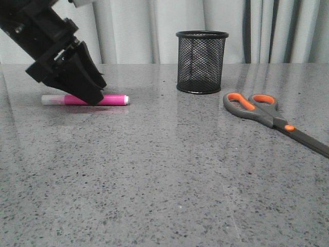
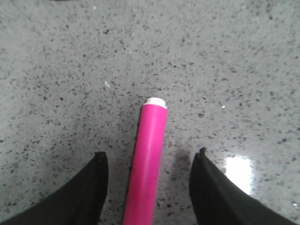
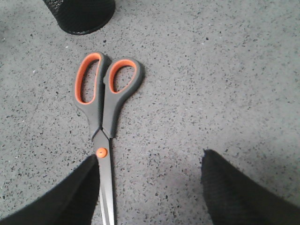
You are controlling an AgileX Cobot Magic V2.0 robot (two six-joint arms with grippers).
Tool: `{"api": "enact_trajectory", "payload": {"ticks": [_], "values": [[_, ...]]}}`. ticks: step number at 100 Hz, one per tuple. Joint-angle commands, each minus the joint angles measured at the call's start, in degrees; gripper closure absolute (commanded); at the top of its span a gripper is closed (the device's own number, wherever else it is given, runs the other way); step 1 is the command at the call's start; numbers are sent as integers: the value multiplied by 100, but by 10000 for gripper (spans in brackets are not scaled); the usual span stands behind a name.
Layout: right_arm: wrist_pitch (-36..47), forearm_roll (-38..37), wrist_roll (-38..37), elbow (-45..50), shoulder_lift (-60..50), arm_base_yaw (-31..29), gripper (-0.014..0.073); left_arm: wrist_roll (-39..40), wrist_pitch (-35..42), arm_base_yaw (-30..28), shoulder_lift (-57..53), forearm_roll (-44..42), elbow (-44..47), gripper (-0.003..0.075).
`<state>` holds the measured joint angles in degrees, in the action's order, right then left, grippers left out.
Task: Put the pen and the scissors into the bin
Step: 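Lower the left gripper over the pink marker and close on it, then lift the marker with the left gripper and drop it into the mesh cup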
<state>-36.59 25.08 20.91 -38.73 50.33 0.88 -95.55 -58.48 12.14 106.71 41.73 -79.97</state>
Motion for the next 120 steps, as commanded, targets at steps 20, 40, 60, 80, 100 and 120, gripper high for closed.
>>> {"api": "enact_trajectory", "payload": {"ticks": [20, 40, 60, 80, 100, 120], "values": [[321, 54, 54, -206, -13, -34, 172, -19, -74, 56, -147, 22, -268, 464], [325, 54, 54, -206, -13, -34, 172, 38, -245, 56, -147, -219, -268, 675], [325, 54, 54, -206, -13, -34, 172, 189, -319, 56, -147, -330, -268, 739], [325, 54, 54, -206, -13, -34, 172, 203, -954, 56, -245, 248, -680, 739], [325, 54, 54, -206, -13, -34, 172, 203, -1237, 277, -605, 2059, -1332, 739], [360, 54, 54, -206, -13, -34, 172, 193, 758, 1094, -628, 3991, -1445, 739]]}}
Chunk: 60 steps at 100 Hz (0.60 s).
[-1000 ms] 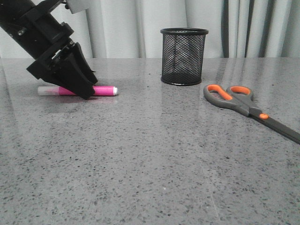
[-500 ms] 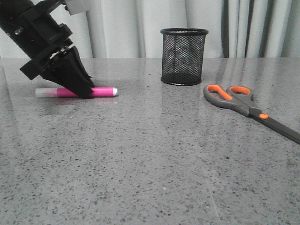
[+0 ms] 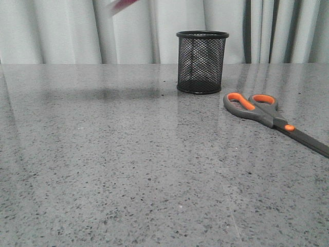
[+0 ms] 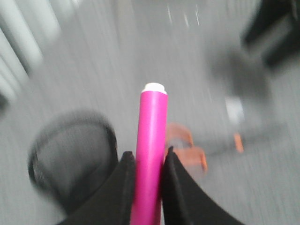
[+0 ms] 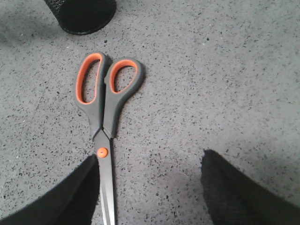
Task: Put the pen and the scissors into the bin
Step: 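Lift the marker with the left gripper and drop it into the mesh cup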
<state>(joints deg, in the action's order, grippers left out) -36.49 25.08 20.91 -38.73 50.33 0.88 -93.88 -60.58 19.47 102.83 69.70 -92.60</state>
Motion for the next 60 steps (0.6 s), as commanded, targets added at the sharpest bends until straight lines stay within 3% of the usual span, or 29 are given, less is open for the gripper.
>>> {"api": "enact_trajectory", "payload": {"ticks": [1, 10, 20, 38, 60], "values": [[349, 54, 54, -206, -13, -34, 172, 15, 1167, 435, -223, 1303, -181, 739], [349, 54, 54, -206, -13, -34, 172, -260, 2289, 882, -24, 1864, -222, 739], [349, 54, 54, -206, -13, -34, 172, -721, 2987, 1199, 299, 2546, -321, 739], [349, 54, 54, -206, -13, -34, 172, -1717, 3285, 1400, 864, 3579, -649, 739], [349, 54, 54, -206, -13, -34, 172, -1746, 3482, 1427, 1148, 3618, -752, 739]]}}
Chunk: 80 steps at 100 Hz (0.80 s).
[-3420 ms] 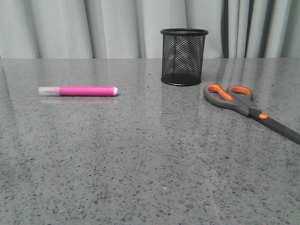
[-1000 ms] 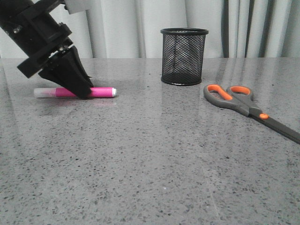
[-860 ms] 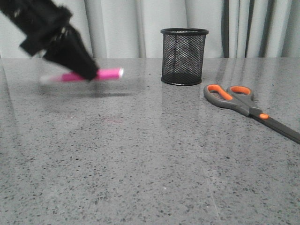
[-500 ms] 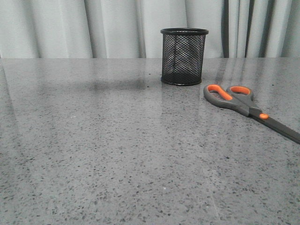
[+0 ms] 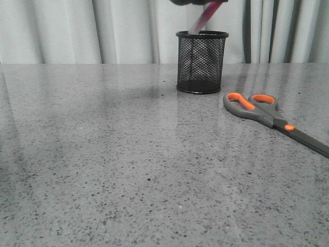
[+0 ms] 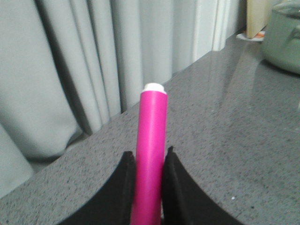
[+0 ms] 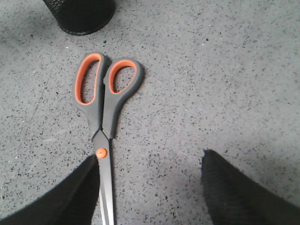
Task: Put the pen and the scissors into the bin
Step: 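Lift the marker with the left gripper and drop it into the mesh cup, then withdraw the left gripper and move the right gripper over the scissors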
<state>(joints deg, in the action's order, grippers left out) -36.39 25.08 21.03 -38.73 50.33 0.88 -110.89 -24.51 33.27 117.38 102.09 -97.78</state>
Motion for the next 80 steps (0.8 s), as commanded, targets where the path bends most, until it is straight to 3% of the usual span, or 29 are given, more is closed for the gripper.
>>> {"api": "enact_trajectory", "payload": {"ticks": [1, 24, 55, 80], "values": [[339, 54, 42, -206, -13, -34, 172, -45, -126, 47, -306, 379, -235, 739], [351, 54, 42, -206, -13, -34, 172, -45, -150, 47, -260, 324, -235, 716], [351, 54, 42, -206, -13, -34, 172, -35, -363, -3, -278, 380, -235, 425], [518, 54, 42, -206, -13, -34, 172, 408, -809, -357, -857, -60, -235, 454]]}}
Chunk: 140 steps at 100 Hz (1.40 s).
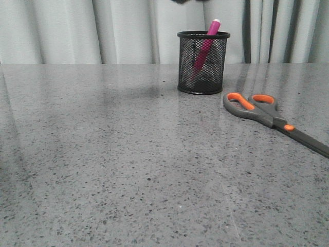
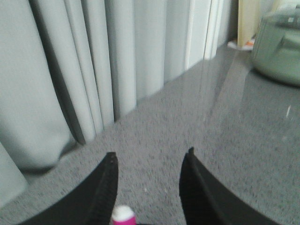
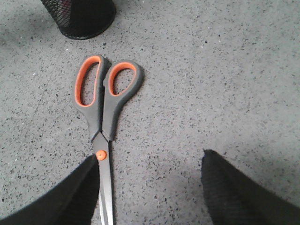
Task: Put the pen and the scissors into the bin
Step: 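Withdraw the left gripper and move the right gripper over the scissors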
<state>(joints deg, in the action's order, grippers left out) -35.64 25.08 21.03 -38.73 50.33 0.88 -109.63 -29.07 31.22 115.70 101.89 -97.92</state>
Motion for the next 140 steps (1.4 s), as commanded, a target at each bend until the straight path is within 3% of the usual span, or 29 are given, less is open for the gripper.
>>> {"api": "enact_trajectory", "payload": {"ticks": [1, 12, 19, 32, 38, 51, 75, 91, 113, 124, 140], "values": [[449, 54, 42, -206, -13, -34, 172, 353, -353, -175, -714, -93, -220, 463], [461, 54, 42, -206, -13, -34, 172, 1196, -391, -403, -1154, -1435, -220, 587], [450, 79, 42, -206, -13, -34, 172, 2024, -554, -574, -1477, -2603, -220, 733], [438, 179, 42, -206, -13, -34, 172, 3488, -687, -891, -2062, -4532, -152, 740], [438, 219, 42, -206, -13, -34, 172, 3827, -663, -1058, -2402, -4909, 68, 740], [438, 234, 42, -206, -13, -23, 172, 3973, -245, -1470, -3285, -4664, 1038, 740], [408, 245, 313, -256, -13, 490, 172, 3985, 1149, -2318, -5093, -3718, 3944, 740], [208, 190, 625, -413, 180, 887, 172, 3976, 1157, -2843, -6037, -3404, 5161, 739], [-699, 58, 623, -1095, 1175, 1075, 175, 3976, 1185, -3041, -6709, -3326, 5930, 739], [-1104, -2, 623, -1529, 1621, 1295, 223, 3976, 1185, -3041, -6838, -3326, 5974, 739], [-1327, -1004, 12, -2001, 2206, 1674, 256, 3976, 1196, -3041, -6863, -3306, 5974, 739]]}}
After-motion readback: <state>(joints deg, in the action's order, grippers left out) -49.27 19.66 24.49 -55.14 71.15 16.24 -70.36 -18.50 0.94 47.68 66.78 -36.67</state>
